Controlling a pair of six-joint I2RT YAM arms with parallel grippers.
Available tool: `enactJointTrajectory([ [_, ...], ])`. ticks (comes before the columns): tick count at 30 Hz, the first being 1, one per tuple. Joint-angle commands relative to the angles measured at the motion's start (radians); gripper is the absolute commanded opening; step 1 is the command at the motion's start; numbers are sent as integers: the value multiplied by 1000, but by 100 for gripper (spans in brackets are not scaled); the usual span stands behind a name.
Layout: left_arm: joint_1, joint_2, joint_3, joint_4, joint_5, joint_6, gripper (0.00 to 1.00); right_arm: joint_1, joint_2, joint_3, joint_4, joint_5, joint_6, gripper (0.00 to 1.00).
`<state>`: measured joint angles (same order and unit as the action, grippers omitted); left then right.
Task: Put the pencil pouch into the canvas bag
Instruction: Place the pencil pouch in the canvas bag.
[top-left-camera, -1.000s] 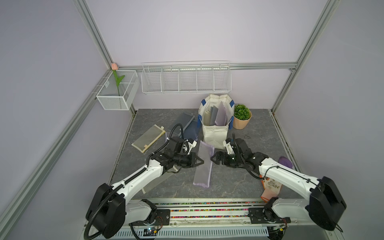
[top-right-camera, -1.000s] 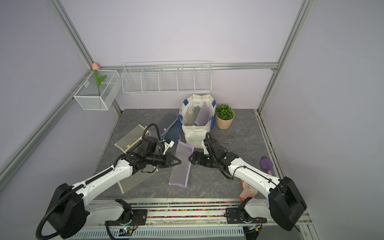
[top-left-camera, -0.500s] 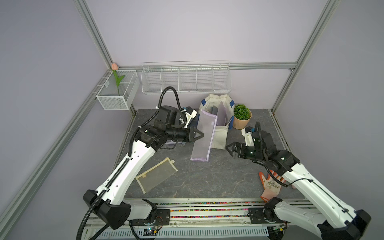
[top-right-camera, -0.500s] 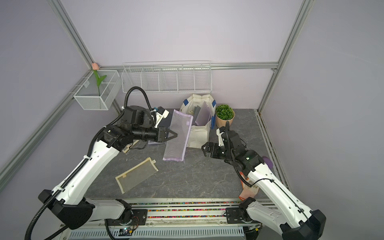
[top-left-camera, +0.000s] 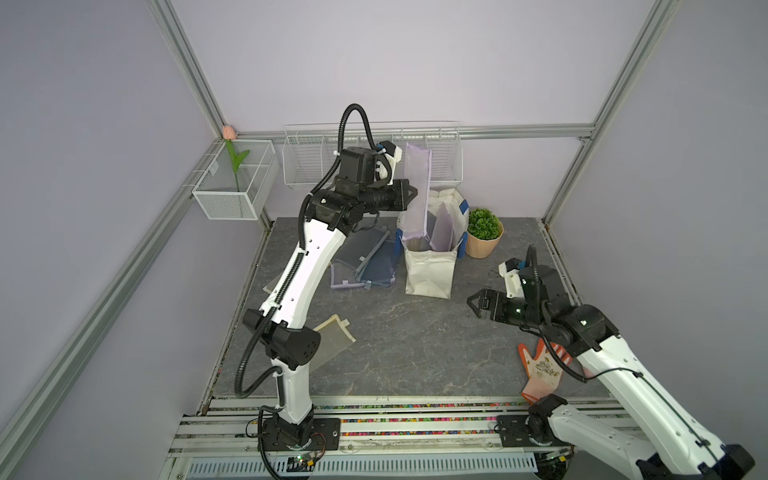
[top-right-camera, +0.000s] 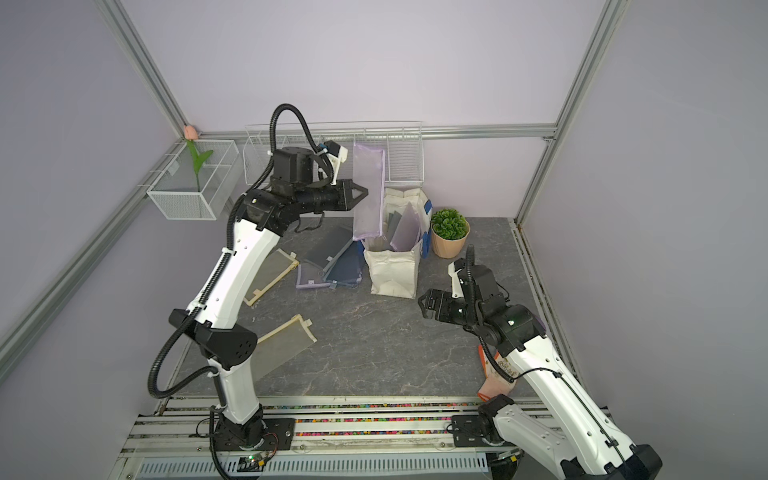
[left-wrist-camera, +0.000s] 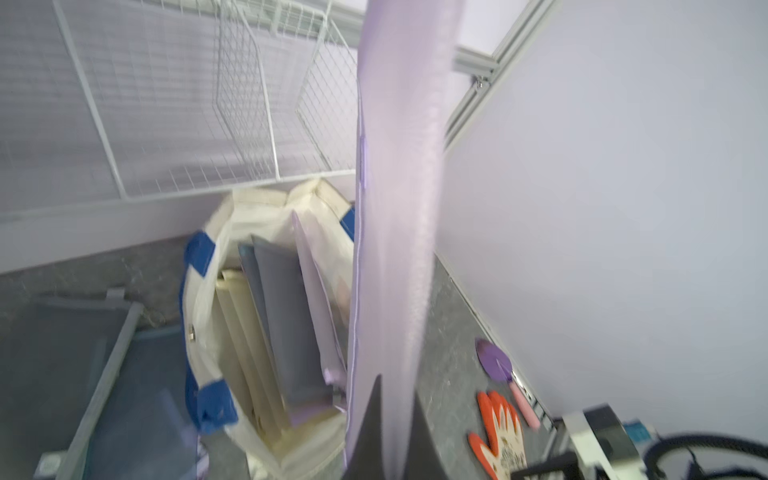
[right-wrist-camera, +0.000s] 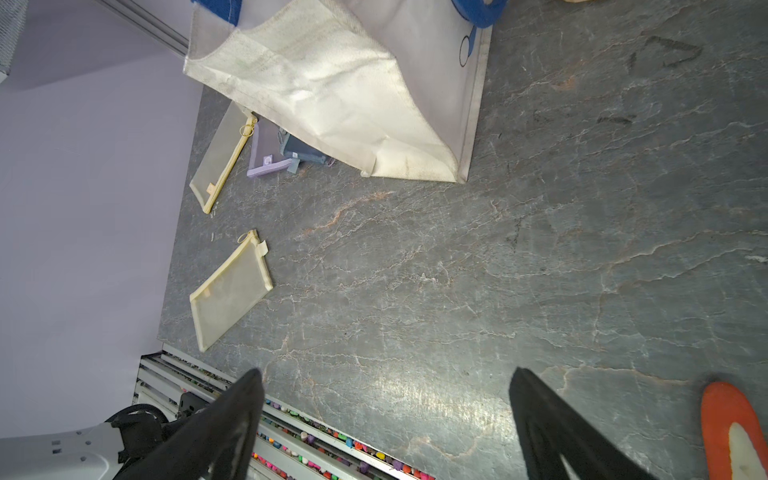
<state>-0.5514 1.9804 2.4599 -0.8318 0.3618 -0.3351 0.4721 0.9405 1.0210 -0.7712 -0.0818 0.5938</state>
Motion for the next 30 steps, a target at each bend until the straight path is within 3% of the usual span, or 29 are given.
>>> enactJointTrajectory([
  [1, 2, 116, 155, 14, -36, -28, 0, -7, -30, 16, -54, -8, -14, 94],
  [5, -34, 200, 199, 68, -89, -24, 0, -12, -62, 0, -80, 11, -10, 94],
  [17, -95, 271, 19, 199, -117, -13, 0, -36, -111, 4, -169, 22, -16, 93],
  [30, -119, 336, -25, 95, -125, 34, 0, -50, -136, -12, -209, 10, -29, 93],
])
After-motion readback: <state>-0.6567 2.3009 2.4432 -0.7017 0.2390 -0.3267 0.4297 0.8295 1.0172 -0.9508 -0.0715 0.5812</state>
